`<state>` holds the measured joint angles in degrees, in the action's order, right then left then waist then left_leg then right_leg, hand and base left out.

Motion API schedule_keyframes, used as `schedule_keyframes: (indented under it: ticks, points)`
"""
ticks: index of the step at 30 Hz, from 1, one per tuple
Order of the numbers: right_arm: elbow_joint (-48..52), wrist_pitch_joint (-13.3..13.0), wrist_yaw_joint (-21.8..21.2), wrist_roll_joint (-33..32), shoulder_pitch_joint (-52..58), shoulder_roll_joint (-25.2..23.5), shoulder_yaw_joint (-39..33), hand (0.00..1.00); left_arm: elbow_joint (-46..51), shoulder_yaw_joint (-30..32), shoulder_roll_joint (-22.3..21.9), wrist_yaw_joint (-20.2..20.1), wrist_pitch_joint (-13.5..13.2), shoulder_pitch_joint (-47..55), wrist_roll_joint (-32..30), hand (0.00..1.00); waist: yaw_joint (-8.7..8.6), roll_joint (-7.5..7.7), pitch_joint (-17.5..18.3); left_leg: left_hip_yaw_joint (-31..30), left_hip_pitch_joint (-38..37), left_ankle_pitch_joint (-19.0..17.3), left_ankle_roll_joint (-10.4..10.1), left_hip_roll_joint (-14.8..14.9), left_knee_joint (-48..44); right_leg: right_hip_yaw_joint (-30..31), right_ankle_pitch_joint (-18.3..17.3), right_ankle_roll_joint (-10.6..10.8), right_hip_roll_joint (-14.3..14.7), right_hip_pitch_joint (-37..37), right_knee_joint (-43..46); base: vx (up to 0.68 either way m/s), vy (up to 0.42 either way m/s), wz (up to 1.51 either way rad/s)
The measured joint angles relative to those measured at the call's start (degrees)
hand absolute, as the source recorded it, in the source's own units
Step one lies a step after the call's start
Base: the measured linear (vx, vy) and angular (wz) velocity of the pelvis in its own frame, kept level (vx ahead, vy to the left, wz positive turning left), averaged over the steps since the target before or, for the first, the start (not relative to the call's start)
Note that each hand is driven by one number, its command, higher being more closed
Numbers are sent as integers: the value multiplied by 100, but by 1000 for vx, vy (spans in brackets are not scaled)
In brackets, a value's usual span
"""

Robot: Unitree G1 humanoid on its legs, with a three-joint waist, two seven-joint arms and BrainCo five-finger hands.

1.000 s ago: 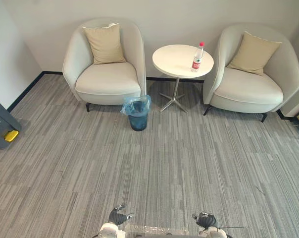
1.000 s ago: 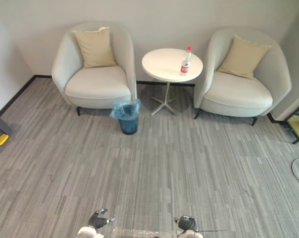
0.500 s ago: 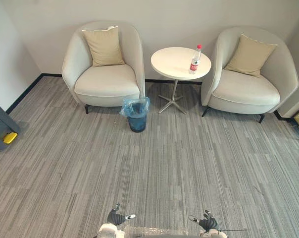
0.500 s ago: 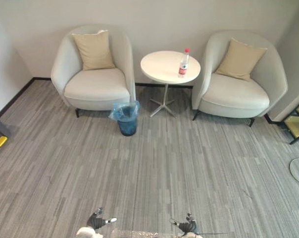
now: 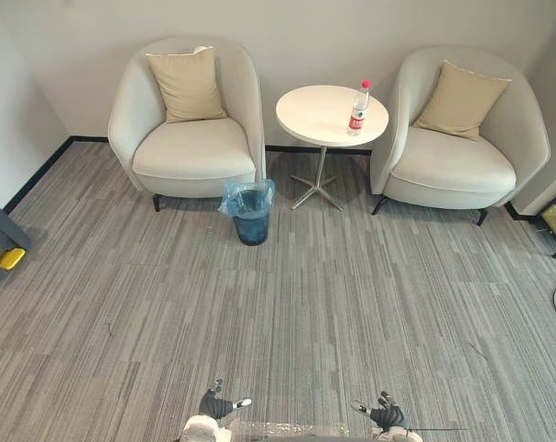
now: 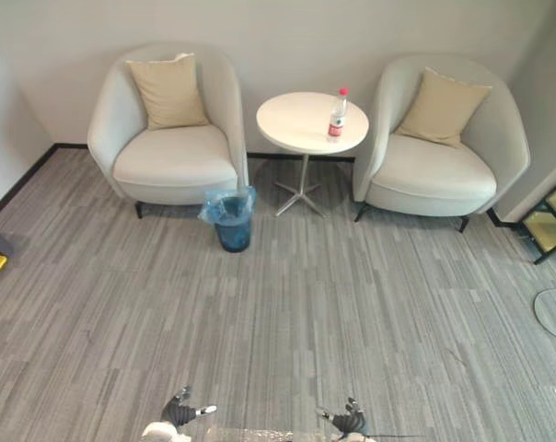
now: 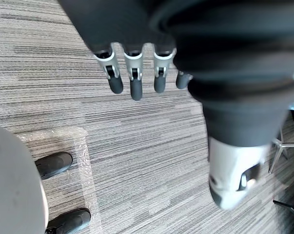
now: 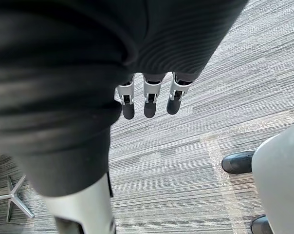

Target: Gather rubbish on tea table into small bin, then transfer packed bag to large trash can.

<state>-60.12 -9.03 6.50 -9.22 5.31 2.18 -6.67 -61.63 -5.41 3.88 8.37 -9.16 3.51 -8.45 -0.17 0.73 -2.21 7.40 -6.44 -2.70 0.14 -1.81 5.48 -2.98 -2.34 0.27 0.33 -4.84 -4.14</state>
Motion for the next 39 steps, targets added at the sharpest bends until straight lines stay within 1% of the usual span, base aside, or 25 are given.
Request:
schedule_keyframes:
  ticks: [5, 8, 9, 12, 13, 16, 19, 20, 21, 22, 23, 24, 25, 26, 27, 28, 29, 30, 31, 32, 33, 35, 37, 38, 39]
  points:
    - [8, -9, -38, -198, 46, 3, 2, 0, 5, -2, 8, -20, 7, -11, 0, 0, -1, -2, -5, 113, 180, -375, -81, 108, -579, 67, -52, -28, 56, -13, 88, 1, -41, -13]
    - [45, -51, -38, -348, 101, 22, -3, 0, 9, -9, 1, -25, 12, -55, 2, 0, -24, -57, -75, 124, 530, -973, -215, 345, -1716, 53, -337, -157, 179, 9, 430, 34, -74, 0]
    - [59, -74, -37, -452, 136, 18, -2, 0, 29, -5, 14, -27, 12, -70, 4, 0, -32, -51, -98, 144, 774, -1129, -365, 442, -2333, 65, -521, -225, 213, 26, 530, -8, -63, 5]
    - [114, -96, -35, -676, 154, 19, -11, 0, 284, 241, -19, -82, 4, -65, 45, 0, 19, -64, -287, 255, 1485, -1082, -445, 742, -4332, 274, -849, -365, 272, -22, 1015, 50, -95, -29]
    - [197, -114, -14, -730, 166, 21, -37, 0, 344, 368, -26, -82, 5, -56, 103, 0, 45, -93, -312, 354, 1674, -1128, -364, 844, -4815, 371, -952, -439, 272, -68, 1164, 128, 0, -51]
    - [313, -139, 40, -961, 199, 9, -184, 0, 518, 493, -82, -73, -7, 14, 431, 0, 27, -174, -362, 430, 2118, -1437, -328, 1002, -5037, 718, -1216, -503, 168, -124, 1379, 230, 64, -49]
    - [312, -141, 53, -1078, 124, 19, -217, 0, 596, 488, -79, -69, -19, 15, 551, 0, 41, -160, -376, 361, 2485, -1343, -350, 714, -3958, 993, -1430, -338, -141, -123, 1401, 315, 160, -49]
    - [305, -143, 75, -1099, 56, 27, -222, 0, 586, 444, -93, -55, -17, 11, 602, 0, 62, -178, -377, 160, 2473, -977, -483, 517, -3027, 1160, -1565, -208, -286, -101, 1403, 436, 289, -70]
    - [302, -147, 76, -1097, 10, 42, -222, 0, 574, 428, -121, -50, -22, 57, 628, 0, 98, -259, -372, -11, 2403, -625, -506, 490, -2502, 1289, -1666, -119, -294, -126, 1406, 550, 362, -99]
    - [280, -141, 79, -1100, -52, 28, -212, 0, 522, 441, -65, -1, -15, 37, 637, 0, 138, -229, -354, 119, 2359, -486, -266, 411, -2636, 1501, -1735, -34, -381, -133, 1516, 578, 331, -91]
    - [304, -148, 66, -1100, -75, -78, -215, 0, 507, 469, -22, 27, -8, 4, 638, 0, 164, -128, -342, 299, 2318, -722, -216, 384, -2723, 1593, -1754, 2, -445, -68, 1802, 504, 255, -74]
    - [308, -152, 63, -1101, -92, -137, -218, 0, 498, 466, -12, 28, -9, -26, 640, 0, 169, -69, -351, 381, 2265, -791, -177, 360, -2776, 1631, -1756, 10, -474, 28, 2063, 493, 210, -58]
    - [311, -150, 48, -1101, -88, -219, -232, 0, 494, 463, 27, 29, -9, -67, 642, 0, 209, 43, -400, 608, 2003, -890, -40, 321, -2777, 1681, -1760, 56, -536, 135, 2623, 397, 154, -46]
    - [309, -147, 32, -1100, -89, -223, -234, 0, 481, 456, 35, 28, -8, -68, 644, 0, 216, 72, -400, 674, 1845, -937, 14, 290, -2756, 1700, -1718, 130, -545, 219, 2903, 496, 161, -56]
    - [310, -147, 17, -1099, -90, -224, -237, 0, 468, 430, 33, 27, -4, -60, 649, 0, 210, 103, -386, 790, 1524, -1000, 104, 249, -2648, 1718, -1493, 497, -552, 421, 3617, 475, 139, -53]
    - [322, -149, -10, -1099, -93, -224, -227, 0, 480, 406, -7, 26, -3, -56, 653, 0, 210, 84, -383, 800, 1223, -1073, 187, 250, -2506, 1587, -1188, 1022, -549, 706, 4432, 441, 124, -55]
    - [332, -148, -36, -1092, -106, -216, -231, 0, 476, 384, -31, 28, -7, -68, 658, 0, 222, 59, -399, 787, 1056, -1122, 181, 265, -2412, 1481, -1189, 1063, -547, 859, 4793, 401, 100, -56]
    - [293, -139, -67, -1086, -218, -188, -239, 0, 405, 293, -53, 26, -3, -103, 699, 0, 235, 4, -456, 783, 595, -1190, 147, 294, -2098, 985, -1383, 732, -614, 1162, 5418, 380, 68, -47]
    - [308, -136, -82, -1078, -245, -175, -229, 0, 353, 191, -60, 26, 11, -162, 744, 0, 219, -30, -475, 788, 299, -1190, 147, 332, -1855, 467, -1540, 455, -740, 1345, 5602, 460, 50, -54]
    - [311, -144, -99, -1035, -296, -133, -201, 0, 343, 146, -87, 24, 11, -176, 758, 0, 201, -154, -541, 801, -61, -1189, 146, 465, -1613, -181, -1735, 140, -803, 1553, 5516, 384, 11, -36]
    - [314, -145, -100, -987, -323, -121, -201, 0, 335, 142, -93, 24, 11, -194, 758, 0, 194, -184, -554, 807, -188, -1189, 146, 551, -1553, -463, -1812, 95, -805, 1655, 5379, 397, -40, -31]
    - [312, -145, -107, -869, -408, -75, -154, 0, 222, 91, -53, 17, 10, -301, 753, 0, 138, -201, -559, 789, -439, -1189, 145, 837, -1541, -1003, -1776, 115, -685, 2226, 4375, 463, -137, -11]
    - [323, -147, -121, -867, -460, -20, -112, 0, 156, 55, -53, 15, 9, -307, 748, 0, 3, -197, -561, 667, -588, -1193, 129, 927, -1536, -874, -1306, 133, -526, 2549, 3547, 475, -203, 13]
    - [308, -144, -137, -861, -395, 23, -78, 0, 109, -20, -34, 5, 9, -288, 744, 0, -10, -128, -533, 540, -706, -1221, -21, 907, -1574, -549, -521, 50, -431, 2513, 2675, 412, -197, 26]
    - [300, -144, -139, -858, -328, 27, -68, 0, 109, -25, -29, -6, 4, -269, 742, 0, -19, -67, -522, 442, -788, -1265, -107, 870, -1612, -409, -133, -50, -449, 2496, 2483, 637, -310, 37]
